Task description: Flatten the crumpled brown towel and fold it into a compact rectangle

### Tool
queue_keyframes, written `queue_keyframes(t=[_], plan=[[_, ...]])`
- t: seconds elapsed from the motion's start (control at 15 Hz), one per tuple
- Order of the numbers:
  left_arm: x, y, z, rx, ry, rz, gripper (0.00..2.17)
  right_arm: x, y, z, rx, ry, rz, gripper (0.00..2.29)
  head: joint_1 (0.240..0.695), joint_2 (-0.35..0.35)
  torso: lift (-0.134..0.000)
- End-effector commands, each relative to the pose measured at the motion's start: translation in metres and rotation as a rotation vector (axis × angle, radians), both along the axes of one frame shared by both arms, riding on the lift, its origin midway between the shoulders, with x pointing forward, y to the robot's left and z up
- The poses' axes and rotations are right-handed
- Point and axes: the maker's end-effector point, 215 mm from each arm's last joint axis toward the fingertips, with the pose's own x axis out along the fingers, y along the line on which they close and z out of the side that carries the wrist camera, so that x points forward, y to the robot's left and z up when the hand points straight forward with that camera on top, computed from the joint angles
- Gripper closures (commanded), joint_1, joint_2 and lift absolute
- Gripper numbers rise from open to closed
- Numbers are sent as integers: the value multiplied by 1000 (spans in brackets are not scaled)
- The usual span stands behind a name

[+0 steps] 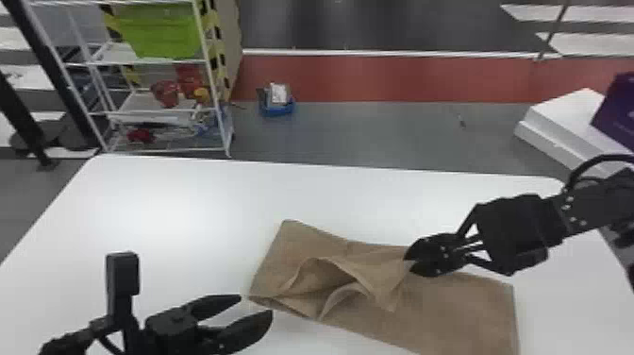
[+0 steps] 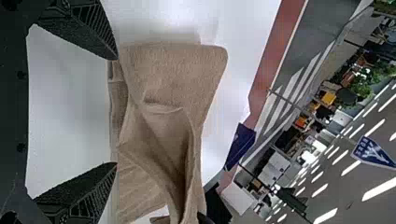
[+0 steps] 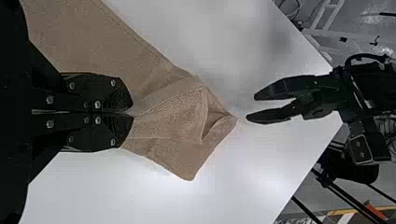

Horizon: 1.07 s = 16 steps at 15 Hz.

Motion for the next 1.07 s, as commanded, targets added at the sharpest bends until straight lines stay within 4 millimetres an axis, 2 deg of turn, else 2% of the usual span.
queue_keyframes(t=[0.0,0.07,0.13,0.33,0.47,0.6,0.8,1.0], plan=[[1,0,-2,-7,1,3,76,-15,-18,-34,-81,7,37,1295,695,-36,-124],[2,4,-3,-2,-1,11,76,-18,-21,-40,-98,-2,60,1295,695,-44,-124],[4,10,-3,-1,-1,24,76,-13,-25,-32,-89,-17,52,1295,695,-53,-124],[6,28,0,-10,-3,60,76,-2,-27,11,-40,-81,31,1295,695,-54,-124],[6,33,1,-17,-3,71,80,3,-42,31,-33,-113,5,1295,695,-41,-124],[5,37,0,-22,-2,77,80,-9,-54,19,-54,-94,-2,1295,695,-40,-124],[5,33,-2,-30,0,72,80,-35,-71,-24,-120,-46,26,1295,695,-64,-124],[5,31,-3,-29,2,70,80,-49,-85,-53,-164,-17,55,1295,695,-92,-124]])
